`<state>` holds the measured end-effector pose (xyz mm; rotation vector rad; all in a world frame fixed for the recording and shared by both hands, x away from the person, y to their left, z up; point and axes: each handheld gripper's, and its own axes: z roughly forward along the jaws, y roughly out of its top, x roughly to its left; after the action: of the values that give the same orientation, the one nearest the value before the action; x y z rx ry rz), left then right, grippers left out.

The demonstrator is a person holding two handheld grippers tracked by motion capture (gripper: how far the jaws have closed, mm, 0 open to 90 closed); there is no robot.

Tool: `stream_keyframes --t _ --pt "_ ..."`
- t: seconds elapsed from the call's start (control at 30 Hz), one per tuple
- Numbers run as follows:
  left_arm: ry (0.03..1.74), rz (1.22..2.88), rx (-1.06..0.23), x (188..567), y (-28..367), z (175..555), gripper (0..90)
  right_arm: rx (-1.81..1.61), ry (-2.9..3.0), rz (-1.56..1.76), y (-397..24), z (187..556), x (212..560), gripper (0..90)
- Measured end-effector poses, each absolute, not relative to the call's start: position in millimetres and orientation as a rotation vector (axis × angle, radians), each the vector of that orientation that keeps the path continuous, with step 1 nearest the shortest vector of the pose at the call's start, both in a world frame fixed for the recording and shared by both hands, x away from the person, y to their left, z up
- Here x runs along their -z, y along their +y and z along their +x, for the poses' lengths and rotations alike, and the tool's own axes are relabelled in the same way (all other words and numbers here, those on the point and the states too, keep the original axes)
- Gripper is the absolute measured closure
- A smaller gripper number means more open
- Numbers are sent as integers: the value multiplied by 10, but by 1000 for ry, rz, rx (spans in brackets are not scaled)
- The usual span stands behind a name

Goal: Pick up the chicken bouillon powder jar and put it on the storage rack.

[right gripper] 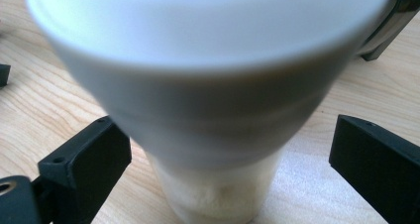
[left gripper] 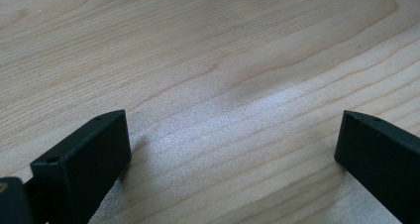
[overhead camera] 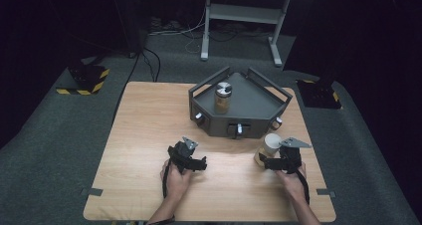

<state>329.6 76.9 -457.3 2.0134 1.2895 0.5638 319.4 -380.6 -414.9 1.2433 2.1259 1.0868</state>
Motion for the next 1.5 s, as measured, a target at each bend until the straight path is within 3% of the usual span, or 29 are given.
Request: stream_keyframes --t 1.2,1.5 --pt "1291 2013 -564 4573 767 3296 8 -1138 2135 1218 -3789 3291 4200 284" --pt "1291 2013 -565 4573 766 3295 8 -1139 2126 1209 -3774 3266 4210 308"
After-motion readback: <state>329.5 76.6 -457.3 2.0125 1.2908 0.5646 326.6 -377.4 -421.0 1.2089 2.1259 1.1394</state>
